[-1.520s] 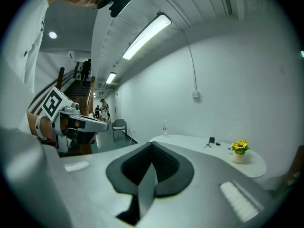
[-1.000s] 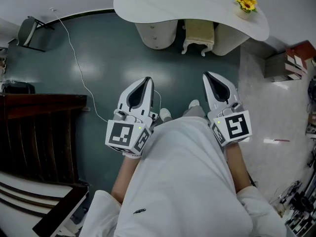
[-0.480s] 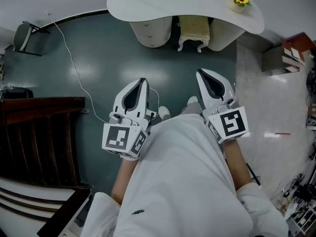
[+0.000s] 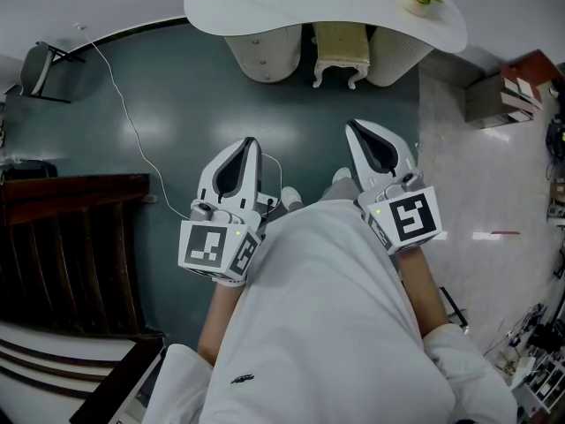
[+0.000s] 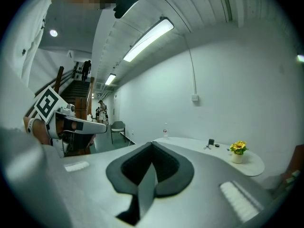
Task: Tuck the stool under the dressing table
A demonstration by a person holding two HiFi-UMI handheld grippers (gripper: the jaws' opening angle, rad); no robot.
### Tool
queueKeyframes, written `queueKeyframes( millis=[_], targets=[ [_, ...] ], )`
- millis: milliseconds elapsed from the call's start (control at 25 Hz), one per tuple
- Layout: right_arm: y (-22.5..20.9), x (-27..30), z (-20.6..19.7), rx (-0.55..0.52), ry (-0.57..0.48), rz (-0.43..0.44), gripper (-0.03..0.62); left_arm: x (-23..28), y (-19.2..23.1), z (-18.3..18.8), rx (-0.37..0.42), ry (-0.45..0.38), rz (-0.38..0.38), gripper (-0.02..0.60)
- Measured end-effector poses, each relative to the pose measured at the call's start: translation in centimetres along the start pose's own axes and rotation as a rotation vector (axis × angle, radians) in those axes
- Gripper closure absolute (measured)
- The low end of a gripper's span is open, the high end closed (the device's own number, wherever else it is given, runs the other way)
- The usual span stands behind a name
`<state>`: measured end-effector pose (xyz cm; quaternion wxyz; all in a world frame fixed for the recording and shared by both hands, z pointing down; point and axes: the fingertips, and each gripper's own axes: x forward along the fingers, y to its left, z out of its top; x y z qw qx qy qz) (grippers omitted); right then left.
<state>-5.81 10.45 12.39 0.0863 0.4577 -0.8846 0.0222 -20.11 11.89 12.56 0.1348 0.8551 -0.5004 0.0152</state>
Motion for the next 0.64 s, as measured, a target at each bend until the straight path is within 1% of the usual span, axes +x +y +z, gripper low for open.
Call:
queueKeyframes(
  millis=[280,440,640],
  targets=[
    [-0.5,-0.6,0.2,0.004,-0.011,-0.005,0.583,0.3,-0.9,0.2,0.015,0.0,-0.008,0.572],
    [-0.7,-0.8,0.5,0.012,-0.038,0.003,0.582,0.4,-1.0,0.3,0.027,-0.003,-0.002,0.572],
    [-0.9,-1.2,0.3,0.003,-0.036,-0.014,0.583,0.4,-1.4,0.0,0.037,-0.004,-0.006,0.572]
  ],
)
